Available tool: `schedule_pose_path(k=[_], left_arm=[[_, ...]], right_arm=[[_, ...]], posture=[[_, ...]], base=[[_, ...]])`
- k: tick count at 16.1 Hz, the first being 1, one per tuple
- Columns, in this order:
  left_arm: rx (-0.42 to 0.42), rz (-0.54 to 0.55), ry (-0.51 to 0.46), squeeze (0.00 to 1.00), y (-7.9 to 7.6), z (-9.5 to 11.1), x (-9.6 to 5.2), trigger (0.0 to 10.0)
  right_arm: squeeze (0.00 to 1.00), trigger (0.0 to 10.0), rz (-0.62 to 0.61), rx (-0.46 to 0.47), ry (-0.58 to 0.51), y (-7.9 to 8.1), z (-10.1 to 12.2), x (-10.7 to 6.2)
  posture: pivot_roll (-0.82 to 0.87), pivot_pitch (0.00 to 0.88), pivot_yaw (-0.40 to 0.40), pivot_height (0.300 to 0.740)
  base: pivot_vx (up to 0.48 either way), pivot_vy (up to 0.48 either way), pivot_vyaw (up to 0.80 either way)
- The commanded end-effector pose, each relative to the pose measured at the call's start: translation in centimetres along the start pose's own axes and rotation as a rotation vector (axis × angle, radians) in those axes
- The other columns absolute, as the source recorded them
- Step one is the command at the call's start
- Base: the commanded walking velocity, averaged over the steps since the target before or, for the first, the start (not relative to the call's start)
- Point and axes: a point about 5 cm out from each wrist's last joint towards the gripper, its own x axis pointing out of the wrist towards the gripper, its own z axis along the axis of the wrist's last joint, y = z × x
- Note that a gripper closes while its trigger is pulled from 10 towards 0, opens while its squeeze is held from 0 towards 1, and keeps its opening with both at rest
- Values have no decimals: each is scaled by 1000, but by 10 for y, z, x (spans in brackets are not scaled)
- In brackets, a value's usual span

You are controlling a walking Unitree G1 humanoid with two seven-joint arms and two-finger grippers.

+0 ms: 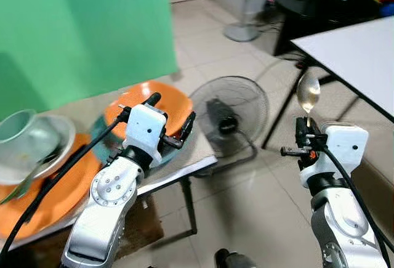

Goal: Setting the table

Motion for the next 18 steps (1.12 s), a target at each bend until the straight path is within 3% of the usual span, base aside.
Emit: schedule_pose_path(k=[1, 3, 12, 18], left_arm=[[-23, 25, 6, 0, 4, 1, -1, 10000], [-92, 40, 7, 0, 6, 1, -1, 10000], [-50, 98, -33, 0, 11, 5, 2, 10000], [-67, 96, -34, 0, 11, 5, 2, 10000]], right_arm=[[0, 10000, 3, -9, 12, 1, -1, 2], [0, 10000, 10, -17, 19, 1, -1, 3], [0, 10000, 19, -32, 38, 1, -1, 5], [0, 10000, 25, -38, 44, 1, -1, 6]], posture=[[-1, 42, 40, 740], [0, 41, 37, 740], [-3, 41, 29, 740], [-4, 43, 27, 740]], base=[[0, 0, -800], [0, 0, -800], [0, 0, -800], [0, 0, -800]])
